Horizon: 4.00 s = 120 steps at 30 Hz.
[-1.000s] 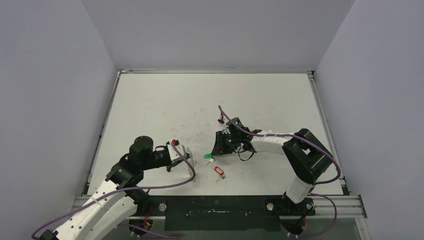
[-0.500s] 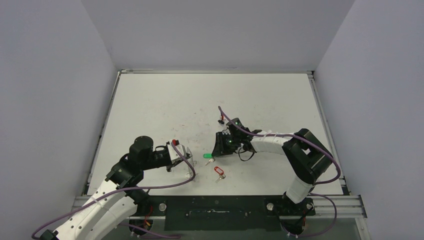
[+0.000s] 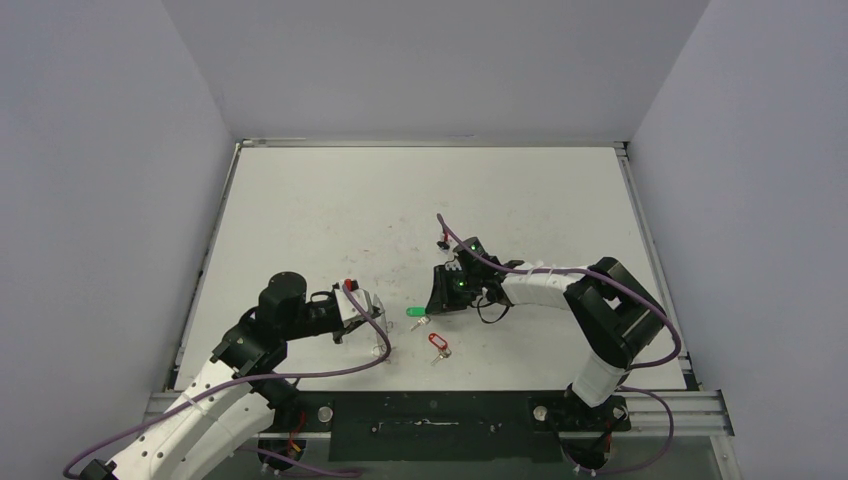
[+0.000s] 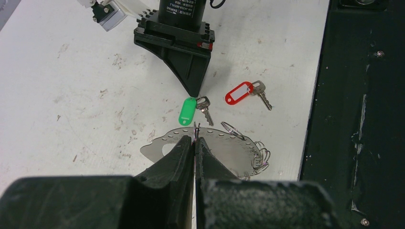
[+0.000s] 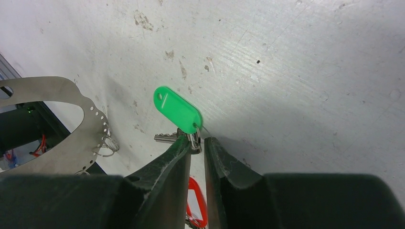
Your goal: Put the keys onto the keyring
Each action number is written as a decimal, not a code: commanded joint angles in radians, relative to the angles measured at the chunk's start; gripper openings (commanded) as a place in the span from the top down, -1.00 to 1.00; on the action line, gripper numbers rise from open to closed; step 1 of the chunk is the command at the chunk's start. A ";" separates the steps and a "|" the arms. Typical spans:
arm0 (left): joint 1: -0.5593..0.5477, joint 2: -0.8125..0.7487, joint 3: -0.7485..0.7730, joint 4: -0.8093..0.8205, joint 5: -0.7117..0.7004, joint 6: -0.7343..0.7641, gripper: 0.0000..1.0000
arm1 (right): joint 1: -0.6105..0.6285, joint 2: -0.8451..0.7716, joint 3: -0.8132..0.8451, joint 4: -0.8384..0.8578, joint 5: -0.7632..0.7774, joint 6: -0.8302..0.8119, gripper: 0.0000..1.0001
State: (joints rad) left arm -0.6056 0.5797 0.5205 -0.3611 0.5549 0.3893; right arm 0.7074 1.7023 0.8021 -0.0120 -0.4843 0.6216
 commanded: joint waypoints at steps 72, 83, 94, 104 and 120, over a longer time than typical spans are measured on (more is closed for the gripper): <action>0.009 0.105 -0.215 0.755 0.096 -0.463 1.00 | 0.144 -0.452 0.263 -0.345 -0.179 -0.522 1.00; -0.025 0.202 -0.200 0.801 0.076 -0.443 1.00 | 0.153 -0.433 0.307 -0.398 -0.164 -0.533 1.00; -0.038 0.197 -0.192 0.813 0.070 -0.434 1.00 | 0.166 -0.396 0.334 -0.432 -0.125 -0.558 1.00; -0.048 0.206 -0.198 0.908 0.074 -0.455 1.00 | 0.163 -0.440 0.350 -0.446 -0.109 -0.565 1.00; -0.051 0.209 -0.208 0.931 0.076 -0.455 1.00 | 0.153 -0.398 0.406 -0.508 -0.140 -0.622 1.00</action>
State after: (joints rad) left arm -0.6491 0.7879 0.3023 0.4812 0.6319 -0.0601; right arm 0.8631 1.3014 1.1629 -0.5587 -0.6010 0.0025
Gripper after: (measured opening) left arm 0.013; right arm 0.026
